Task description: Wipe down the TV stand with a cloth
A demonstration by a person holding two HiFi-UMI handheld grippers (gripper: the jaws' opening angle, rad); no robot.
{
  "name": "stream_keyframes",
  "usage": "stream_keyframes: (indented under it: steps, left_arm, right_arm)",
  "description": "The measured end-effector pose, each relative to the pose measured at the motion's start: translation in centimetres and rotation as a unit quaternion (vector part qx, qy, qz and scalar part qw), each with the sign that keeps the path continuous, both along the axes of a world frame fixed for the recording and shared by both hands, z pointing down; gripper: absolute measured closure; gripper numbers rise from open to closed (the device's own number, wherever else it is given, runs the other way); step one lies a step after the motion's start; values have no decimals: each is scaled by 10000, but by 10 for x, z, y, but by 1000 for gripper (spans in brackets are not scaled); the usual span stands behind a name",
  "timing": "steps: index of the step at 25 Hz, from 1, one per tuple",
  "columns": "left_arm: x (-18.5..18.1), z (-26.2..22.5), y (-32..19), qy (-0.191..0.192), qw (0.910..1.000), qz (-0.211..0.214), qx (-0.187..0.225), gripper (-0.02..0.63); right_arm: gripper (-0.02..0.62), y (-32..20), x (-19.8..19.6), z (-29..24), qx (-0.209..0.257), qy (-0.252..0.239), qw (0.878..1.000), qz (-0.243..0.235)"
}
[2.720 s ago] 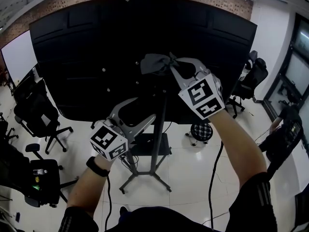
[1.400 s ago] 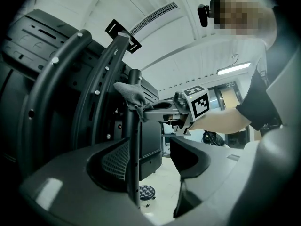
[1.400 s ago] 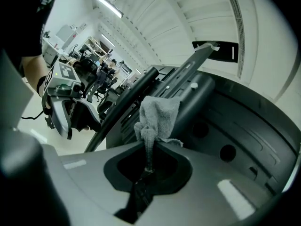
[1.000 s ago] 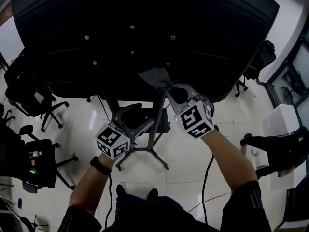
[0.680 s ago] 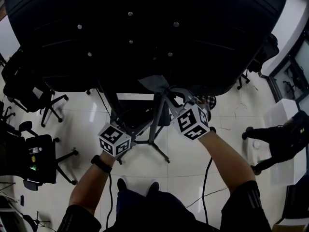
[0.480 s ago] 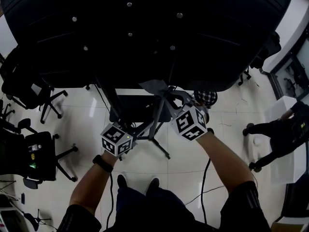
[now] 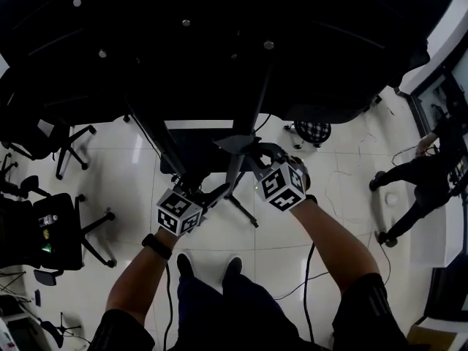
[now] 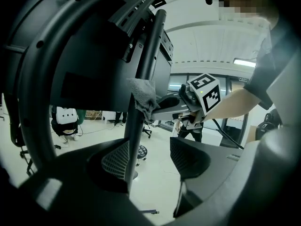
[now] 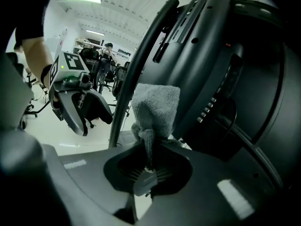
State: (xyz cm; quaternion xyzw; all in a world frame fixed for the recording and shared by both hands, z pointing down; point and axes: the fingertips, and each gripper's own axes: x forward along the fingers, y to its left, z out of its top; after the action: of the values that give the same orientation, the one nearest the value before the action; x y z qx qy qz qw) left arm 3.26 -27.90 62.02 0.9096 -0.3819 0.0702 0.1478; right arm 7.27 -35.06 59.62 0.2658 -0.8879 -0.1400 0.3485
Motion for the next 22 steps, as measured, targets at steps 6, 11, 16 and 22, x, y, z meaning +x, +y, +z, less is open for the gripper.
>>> stream_keyframes:
  steps: [6, 11, 16, 22]
  left_arm:
    - [1, 40, 6, -51, 9996, 44, -286, 316]
    - [0, 71, 6, -62, 9989, 41, -466, 316]
    - [0, 101, 10, -131, 9981, 91, -601, 314]
    - [-7, 143, 23, -149, 9957, 51, -909, 313]
  right_arm:
    - [577, 7, -3, 47, -349, 7, 9994, 3]
    - [577, 10, -10, 97, -672, 8, 9977, -1]
    - [577, 13, -16, 143, -935, -20, 9956, 53]
    - [577, 12, -17, 191, -1182, -140, 9928, 140]
